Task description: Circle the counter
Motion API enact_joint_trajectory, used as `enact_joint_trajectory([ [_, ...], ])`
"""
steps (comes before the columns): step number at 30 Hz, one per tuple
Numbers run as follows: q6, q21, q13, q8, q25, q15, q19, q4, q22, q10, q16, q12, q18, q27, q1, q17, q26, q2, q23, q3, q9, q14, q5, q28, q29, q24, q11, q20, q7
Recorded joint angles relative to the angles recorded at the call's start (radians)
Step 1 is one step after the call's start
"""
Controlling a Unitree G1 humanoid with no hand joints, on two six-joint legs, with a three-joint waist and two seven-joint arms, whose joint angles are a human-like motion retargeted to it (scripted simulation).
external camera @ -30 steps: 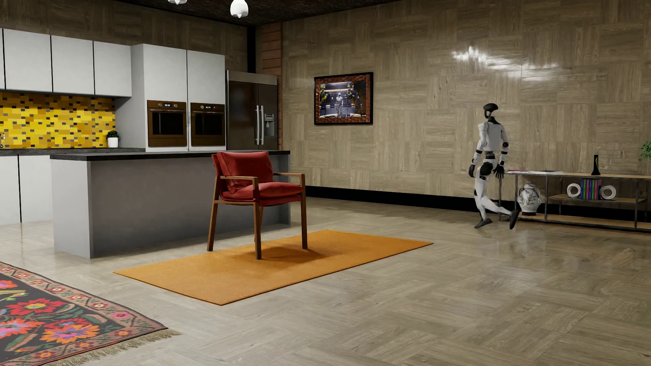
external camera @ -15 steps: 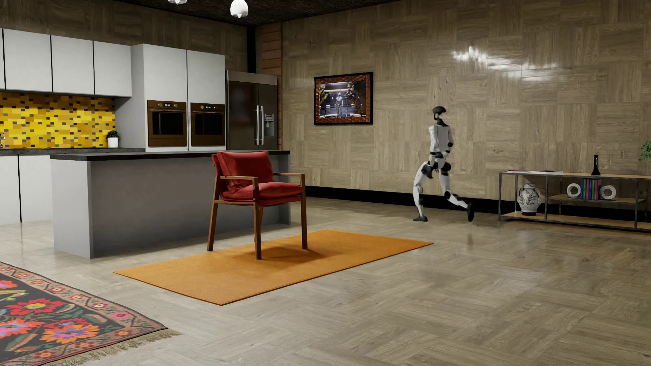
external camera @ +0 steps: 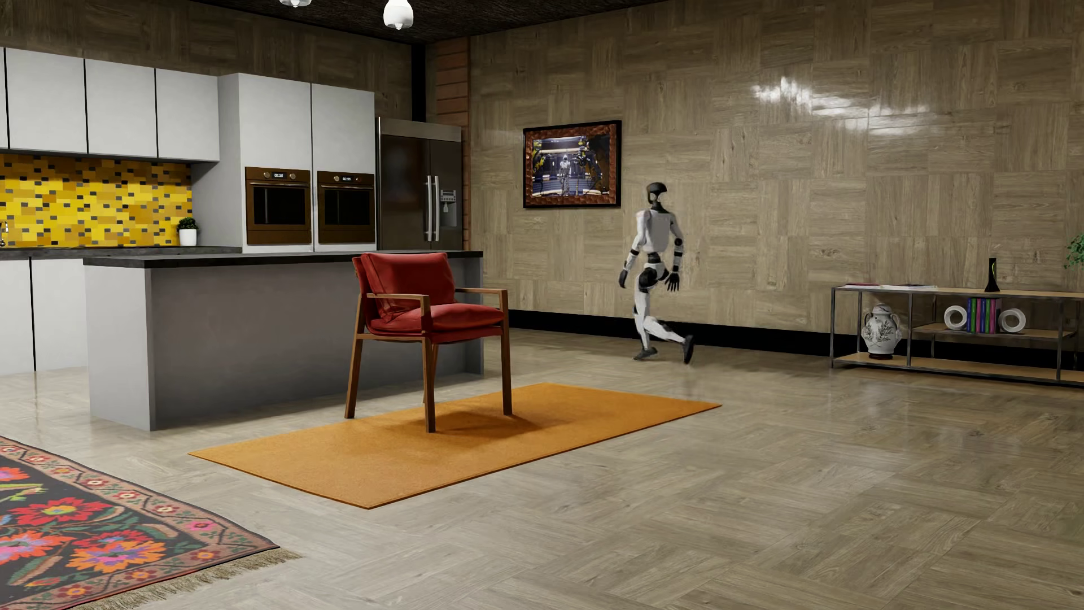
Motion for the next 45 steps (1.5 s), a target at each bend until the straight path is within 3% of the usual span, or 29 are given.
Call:
enact_joint_trajectory([
  [2, 0.016, -0.065, -0.048, 0.0, 0.0, -0.1, 0.0, -0.009, 0.013, 0.315, 0.004, 0.036, 0.0, 0.0, -0.225, 0.001, 0.0, 0.174, 0.006, 0.093, 0.025, -0.201, 0.059, 0.0, 0.0, 0.0, -0.037, -0.047, 0.0],
  [4, -0.01, -0.065, -0.091, 0.0, 0.0, -0.249, 0.0, -0.064, 0.037, 0.317, 0.015, 0.083, 0.0, 0.0, -0.418, -0.027, 0.0, 0.406, -0.074, 0.223, 0.037, -0.345, 0.054, 0.0, 0.0, 0.0, -0.159, -0.08, 0.0],
  [7, -0.045, -0.14, -0.134, 0.0, 0.0, -0.534, 0.0, -0.081, 0.099, -0.12, 0.039, 0.157, 0.0, 0.0, -0.599, -0.059, 0.0, 0.716, -0.241, 0.383, 0.034, -0.318, -0.003, 0.0, 0.0, 0.0, -0.302, -0.083, 0.0],
  [9, -0.039, -0.183, -0.193, 0.0, 0.0, -0.652, 0.0, -0.054, 0.152, -0.488, 0.048, 0.187, 0.0, 0.0, -0.653, -0.072, 0.0, 0.823, -0.317, 0.44, 0.0, -0.242, -0.016, 0.0, 0.0, 0.0, -0.29, -0.087, 0.0],
  [10, -0.033, -0.207, -0.216, 0.0, 0.0, -0.653, 0.0, -0.048, 0.177, -0.709, 0.049, 0.199, 0.0, 0.0, -0.671, -0.075, 0.0, 0.857, -0.34, 0.45, -0.015, -0.001, -0.02, 0.0, 0.0, 0.0, -0.295, -0.09, 0.0],
  [11, -0.027, -0.226, -0.227, 0.0, 0.0, -0.606, 0.0, -0.053, 0.203, -0.762, 0.048, 0.208, 0.0, 0.0, -0.702, -0.073, 0.0, 0.885, -0.351, 0.446, -0.021, 0.077, -0.026, 0.0, 0.0, 0.0, -0.294, -0.091, 0.0],
  [12, -0.027, -0.247, -0.218, 0.0, 0.0, -0.509, 0.0, -0.071, 0.233, -0.489, 0.049, 0.211, 0.0, 0.0, -0.725, -0.065, 0.0, 0.913, -0.35, 0.438, -0.012, -0.242, -0.048, 0.0, 0.0, 0.0, -0.244, -0.101, 0.0],
  [13, -0.036, -0.262, -0.199, 0.0, 0.0, -0.372, 0.0, -0.093, 0.255, -0.362, 0.047, 0.209, 0.0, 0.0, -0.748, -0.049, 0.0, 0.899, -0.318, 0.426, -0.011, -0.343, -0.082, 0.0, 0.0, 0.0, -0.118, -0.103, 0.0],
  [15, -0.043, -0.238, -0.165, 0.0, 0.0, -0.187, 0.0, -0.175, 0.265, -0.184, 0.04, 0.169, 0.0, 0.0, -0.704, -0.023, 0.0, 0.747, -0.177, 0.386, 0.017, -0.391, -0.143, 0.0, 0.0, 0.0, 0.346, -0.117, 0.0],
  [17, -0.012, -0.131, -0.139, 0.0, 0.0, -0.235, 0.0, -0.257, 0.16, -0.262, 0.029, 0.122, 0.0, 0.0, -0.537, -0.034, 0.0, 0.489, -0.064, 0.305, 0.03, -0.388, -0.131, 0.0, 0.0, 0.0, 0.768, -0.135, 0.0],
  [18, 0.011, -0.098, -0.106, 0.0, 0.0, -0.232, 0.0, -0.274, 0.086, -0.335, 0.021, 0.109, 0.0, 0.0, -0.423, -0.033, 0.0, 0.38, -0.029, 0.242, 0.033, -0.353, -0.112, 0.0, 0.0, 0.0, 0.811, -0.117, 0.0],
  [20, 0.041, -0.063, -0.031, 0.0, 0.0, -0.11, 0.0, -0.27, -0.038, -0.478, 0.008, 0.069, 0.0, 0.0, -0.215, -0.024, 0.0, 0.191, 0.007, 0.117, 0.029, -0.28, -0.075, 0.0, 0.0, 0.0, 0.603, -0.088, 0.0],
  [22, 0.043, -0.048, 0.038, 0.0, 0.0, 0.032, 0.0, -0.223, -0.144, -0.57, 0.009, 0.025, 0.0, 0.0, -0.049, -0.012, 0.0, 0.075, 0.001, 0.017, 0.024, -0.216, -0.082, 0.0, 0.0, 0.0, 0.186, -0.078, 0.0],
  [23, 0.029, -0.047, 0.065, 0.0, 0.0, -0.012, 0.0, -0.196, -0.201, -0.591, 0.021, 0.005, 0.0, 0.0, 0.022, -0.001, 0.0, 0.033, -0.005, -0.002, 0.014, -0.189, -0.097, 0.0, 0.0, 0.0, -0.008, -0.073, 0.0],
  [25, -0.002, -0.055, 0.079, 0.0, 0.0, -0.378, 0.0, -0.134, -0.317, -0.591, 0.05, -0.012, 0.0, 0.0, 0.103, 0.021, 0.0, -0.046, 0.002, -0.037, -0.012, -0.098, -0.143, 0.0, 0.0, 0.0, -0.245, -0.042, 0.0],
  [26, -0.004, -0.057, 0.076, 0.0, 0.0, -0.484, 0.0, -0.093, -0.344, -0.575, 0.052, -0.015, 0.0, 0.0, 0.137, 0.018, 0.0, -0.068, -0.004, -0.063, -0.009, -0.029, -0.158, 0.0, 0.0, 0.0, -0.257, -0.03, 0.0],
  [27, 0.001, -0.065, 0.07, 0.0, 0.0, -0.44, 0.0, -0.057, -0.338, -0.552, 0.046, -0.011, 0.0, 0.0, 0.166, 0.011, 0.0, -0.092, -0.004, -0.082, -0.009, 0.069, -0.154, 0.0, 0.0, 0.0, -0.23, -0.02, 0.0],
  [29, 0.026, -0.071, 0.038, 0.0, 0.0, -0.107, 0.0, -0.012, -0.24, -0.398, 0.019, 0.022, 0.0, 0.0, 0.131, -0.004, 0.0, -0.156, 0.021, -0.051, -0.048, 0.33, -0.088, 0.0, 0.0, 0.0, -0.093, -0.017, 0.0],
  [30, 0.042, -0.076, 0.012, 0.0, 0.0, -0.032, 0.0, -0.001, -0.161, -0.232, 0.005, 0.032, 0.0, 0.0, 0.055, -0.012, 0.0, -0.149, 0.035, -0.019, -0.047, 0.382, -0.042, 0.0, 0.0, 0.0, 0.006, -0.029, 0.0],
  [31, 0.048, -0.081, -0.025, 0.0, 0.0, -0.045, 0.0, -0.004, -0.086, -0.022, -0.002, 0.028, 0.0, 0.0, -0.048, -0.023, 0.0, -0.082, 0.038, 0.013, -0.021, 0.256, 0.004, 0.0, 0.0, 0.0, 0.06, -0.056, 0.0],
  [32, 0.041, -0.093, -0.067, 0.0, 0.0, -0.083, 0.0, -0.019, -0.024, 0.167, -0.004, 0.022, 0.0, 0.0, -0.164, -0.032, 0.0, 0.035, 0.034, 0.051, 0.006, 0.017, 0.038, 0.0, 0.0, 0.0, 0.036, -0.09, 0.0],
  [33, 0.023, -0.098, -0.106, 0.0, 0.0, -0.141, 0.0, -0.037, 0.017, 0.268, 0.002, 0.032, 0.0, 0.0, -0.272, -0.041, 0.0, 0.18, 0.021, 0.098, 0.025, -0.2, 0.049, 0.0, 0.0, 0.0, -0.028, -0.112, 0.0],
  [34, -0.005, -0.094, -0.134, 0.0, 0.0, -0.214, 0.0, -0.061, 0.043, 0.275, 0.013, 0.052, 0.0, 0.0, -0.37, -0.058, 0.0, 0.322, -0.024, 0.156, 0.038, -0.338, 0.041, 0.0, 0.0, 0.0, -0.097, -0.126, 0.0],
  [36, -0.049, -0.126, -0.184, 0.0, 0.0, -0.374, 0.0, -0.077, 0.082, 0.06, 0.04, 0.101, 0.0, 0.0, -0.516, -0.086, 0.0, 0.581, -0.123, 0.279, 0.056, -0.406, 0.006, 0.0, 0.0, 0.0, -0.235, -0.12, 0.0],
  [38, -0.07, -0.181, -0.271, 0.0, 0.0, -0.522, 0.0, -0.058, 0.116, -0.296, 0.059, 0.128, 0.0, 0.0, -0.627, -0.1, 0.0, 0.751, -0.188, 0.37, 0.049, -0.356, -0.027, 0.0, 0.0, 0.0, -0.313, -0.089, 0.0],
  [40, -0.069, -0.212, -0.351, 0.0, 0.0, -0.588, 0.0, -0.018, 0.15, -0.577, 0.068, 0.148, 0.0, 0.0, -0.697, -0.118, 0.0, 0.852, -0.248, 0.439, 0.024, -0.338, -0.045, 0.0, 0.0, 0.0, -0.315, -0.065, 0.0],
  [41, -0.078, -0.233, -0.366, 0.0, 0.0, -0.576, 0.0, -0.002, 0.164, -0.567, 0.071, 0.16, 0.0, 0.0, -0.729, -0.119, 0.0, 0.901, -0.276, 0.47, 0.025, -0.35, -0.075, 0.0, 0.0, 0.0, -0.295, -0.055, 0.0],
  [43, -0.11, -0.267, -0.342, 0.0, 0.0, -0.405, 0.0, -0.014, 0.212, -0.377, 0.069, 0.179, 0.0, 0.0, -0.764, -0.092, 0.0, 0.943, -0.307, 0.51, 0.019, -0.302, -0.142, 0.0, 0.0, 0.0, -0.149, -0.055, 0.0],
  [45, -0.159, -0.26, -0.274, 0.0, 0.0, -0.064, 0.0, -0.095, 0.265, -0.202, 0.057, 0.169, 0.0, 0.0, -0.726, -0.043, 0.0, 0.833, -0.273, 0.462, 0.02, -0.265, -0.182, 0.0, 0.0, 0.0, 0.222, -0.074, 0.0],
])
